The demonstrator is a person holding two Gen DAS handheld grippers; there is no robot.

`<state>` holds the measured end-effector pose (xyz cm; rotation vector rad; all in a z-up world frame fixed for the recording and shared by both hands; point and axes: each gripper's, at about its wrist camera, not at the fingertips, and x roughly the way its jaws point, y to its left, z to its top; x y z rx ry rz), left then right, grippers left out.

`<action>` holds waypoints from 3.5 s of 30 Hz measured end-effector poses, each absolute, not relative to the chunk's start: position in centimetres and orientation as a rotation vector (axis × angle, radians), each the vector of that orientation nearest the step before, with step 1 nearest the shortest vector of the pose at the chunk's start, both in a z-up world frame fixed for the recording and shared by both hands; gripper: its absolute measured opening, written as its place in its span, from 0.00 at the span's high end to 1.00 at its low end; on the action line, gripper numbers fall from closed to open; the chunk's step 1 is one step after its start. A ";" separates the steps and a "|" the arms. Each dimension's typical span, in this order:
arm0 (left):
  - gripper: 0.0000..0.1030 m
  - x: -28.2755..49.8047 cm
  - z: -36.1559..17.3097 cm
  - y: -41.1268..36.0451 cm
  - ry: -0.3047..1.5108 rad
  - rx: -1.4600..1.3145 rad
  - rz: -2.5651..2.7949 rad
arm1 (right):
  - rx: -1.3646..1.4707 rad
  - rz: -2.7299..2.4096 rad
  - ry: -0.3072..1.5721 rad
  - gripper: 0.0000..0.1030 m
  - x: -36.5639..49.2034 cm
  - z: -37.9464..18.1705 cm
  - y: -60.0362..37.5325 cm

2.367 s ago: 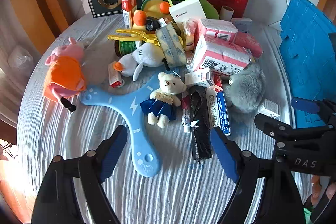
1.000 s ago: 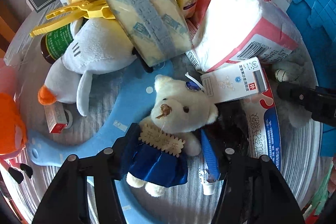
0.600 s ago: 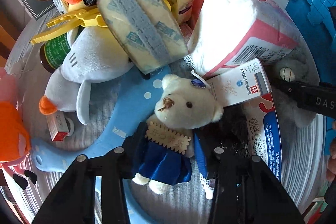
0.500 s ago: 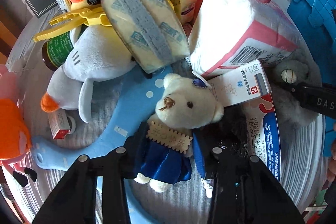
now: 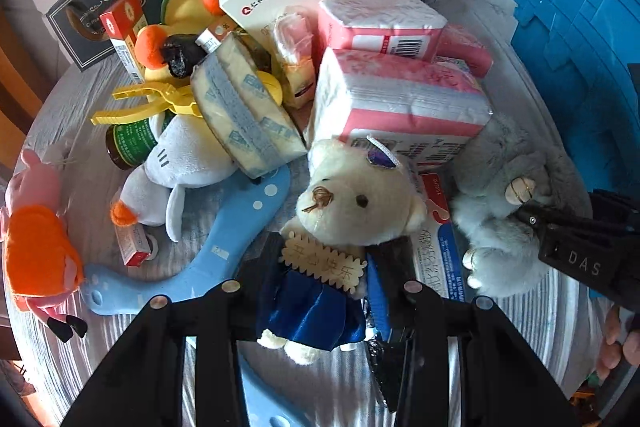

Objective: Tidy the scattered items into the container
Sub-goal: 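Grasp the white teddy bear with the left tool while the right tool grasps the grey plush, then carry the bear and grey plush into the blue crate and release both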

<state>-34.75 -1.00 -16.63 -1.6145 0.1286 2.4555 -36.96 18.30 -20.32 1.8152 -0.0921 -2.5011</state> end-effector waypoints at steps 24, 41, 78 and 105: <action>0.62 -30.6 -9.9 3.4 0.190 -1.360 2.506 | 1.562 -2.753 -0.083 0.64 -29.8 -11.4 18.3; 0.62 -25.4 0.6 3.3 0.098 -1.034 2.576 | 1.169 -3.035 -0.031 0.64 -22.2 1.2 17.3; 0.62 -16.8 8.5 45.3 0.209 -0.874 2.570 | 0.886 -3.214 -0.164 0.89 -12.8 7.5 57.8; 0.01 -10.7 6.9 45.4 0.130 -0.797 2.665 | 0.845 -3.288 -0.070 0.00 -7.3 5.4 62.7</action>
